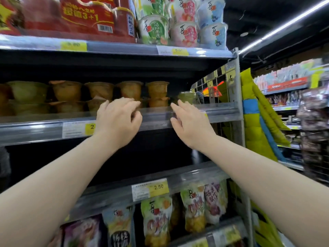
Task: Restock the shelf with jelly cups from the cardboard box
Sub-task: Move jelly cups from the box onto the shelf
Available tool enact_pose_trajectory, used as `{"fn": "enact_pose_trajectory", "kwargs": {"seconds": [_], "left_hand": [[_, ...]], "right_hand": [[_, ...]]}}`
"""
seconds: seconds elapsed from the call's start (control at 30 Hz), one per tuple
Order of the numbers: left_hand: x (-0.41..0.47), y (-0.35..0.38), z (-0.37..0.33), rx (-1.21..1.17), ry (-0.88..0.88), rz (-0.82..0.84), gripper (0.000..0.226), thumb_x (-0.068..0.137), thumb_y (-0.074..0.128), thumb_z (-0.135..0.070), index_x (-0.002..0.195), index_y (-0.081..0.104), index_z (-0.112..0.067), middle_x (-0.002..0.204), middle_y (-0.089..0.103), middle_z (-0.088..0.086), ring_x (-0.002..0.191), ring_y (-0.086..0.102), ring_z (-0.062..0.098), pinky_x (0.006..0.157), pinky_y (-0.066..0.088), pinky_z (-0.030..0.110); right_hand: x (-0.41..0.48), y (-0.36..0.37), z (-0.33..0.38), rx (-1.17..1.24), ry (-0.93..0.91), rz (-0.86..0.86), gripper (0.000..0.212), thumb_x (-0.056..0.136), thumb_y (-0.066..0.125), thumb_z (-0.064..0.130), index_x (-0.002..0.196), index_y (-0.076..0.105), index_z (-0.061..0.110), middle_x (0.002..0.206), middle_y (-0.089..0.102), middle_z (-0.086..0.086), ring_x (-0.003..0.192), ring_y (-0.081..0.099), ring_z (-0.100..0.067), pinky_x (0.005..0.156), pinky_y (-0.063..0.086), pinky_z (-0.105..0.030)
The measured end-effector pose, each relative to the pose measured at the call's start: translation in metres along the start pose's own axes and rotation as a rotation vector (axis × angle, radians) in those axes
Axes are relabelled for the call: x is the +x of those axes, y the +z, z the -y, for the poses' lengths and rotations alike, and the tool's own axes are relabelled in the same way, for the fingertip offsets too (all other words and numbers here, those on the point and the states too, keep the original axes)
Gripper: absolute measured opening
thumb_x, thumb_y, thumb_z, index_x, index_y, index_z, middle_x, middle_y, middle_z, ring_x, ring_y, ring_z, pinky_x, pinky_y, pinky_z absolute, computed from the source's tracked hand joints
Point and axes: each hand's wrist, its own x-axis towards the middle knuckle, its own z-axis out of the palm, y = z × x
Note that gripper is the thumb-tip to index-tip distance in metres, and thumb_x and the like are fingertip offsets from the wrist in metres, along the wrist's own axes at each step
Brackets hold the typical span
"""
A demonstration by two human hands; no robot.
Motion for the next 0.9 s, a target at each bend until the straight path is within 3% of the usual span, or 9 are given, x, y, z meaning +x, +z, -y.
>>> {"fn": "enact_pose_trajectory", "kwargs": {"seconds": [0.07, 0.17, 0.4, 0.9], "left_hand": [[-0.028, -0.010, 0.005, 0.027, -0.036, 0.078, 0.049, 0.094, 0.045, -0.033, 0.141, 0.046, -0.018, 0.149, 0.042, 0.004, 0.140, 0.033, 0.025, 0.114, 0.020, 0.050], [-0.068, -0.031, 0.010, 0.087, -0.055, 0.223, 0.065, 0.092, 0.050, -0.039, 0.150, 0.027, -0.021, 0.157, 0.025, 0.004, 0.146, 0.017, 0.024, 0.118, 0.015, 0.046], [-0.158, -0.092, 0.025, 0.169, -0.250, 0.409, 0.075, 0.087, 0.053, -0.044, 0.152, 0.018, -0.027, 0.161, 0.013, 0.002, 0.147, 0.013, 0.027, 0.117, 0.016, 0.050], [-0.419, -0.182, 0.029, 0.146, -0.566, 0.887, 0.076, 0.091, 0.049, -0.051, 0.154, 0.012, -0.028, 0.161, 0.004, -0.006, 0.148, 0.007, 0.020, 0.119, 0.012, 0.049]], "right_hand": [[-0.022, -0.004, 0.013, 0.047, 0.042, 0.048, 0.054, 0.102, 0.037, 0.036, 0.151, 0.025, 0.020, 0.158, 0.023, -0.004, 0.145, 0.018, -0.021, 0.116, 0.018, -0.035], [-0.052, -0.009, 0.033, 0.077, 0.075, 0.116, 0.060, 0.098, 0.045, 0.043, 0.151, 0.025, 0.023, 0.158, 0.022, 0.000, 0.145, 0.019, -0.018, 0.114, 0.021, -0.035], [-0.116, -0.011, 0.084, 0.169, 0.036, 0.204, 0.074, 0.088, 0.061, 0.049, 0.150, 0.027, 0.031, 0.157, 0.025, 0.002, 0.146, 0.015, -0.021, 0.115, 0.021, -0.039], [-0.299, 0.046, 0.216, 0.357, 0.021, 0.670, 0.079, 0.086, 0.060, 0.056, 0.151, 0.019, 0.036, 0.158, 0.020, 0.008, 0.147, 0.013, -0.019, 0.117, 0.025, -0.044]]}}
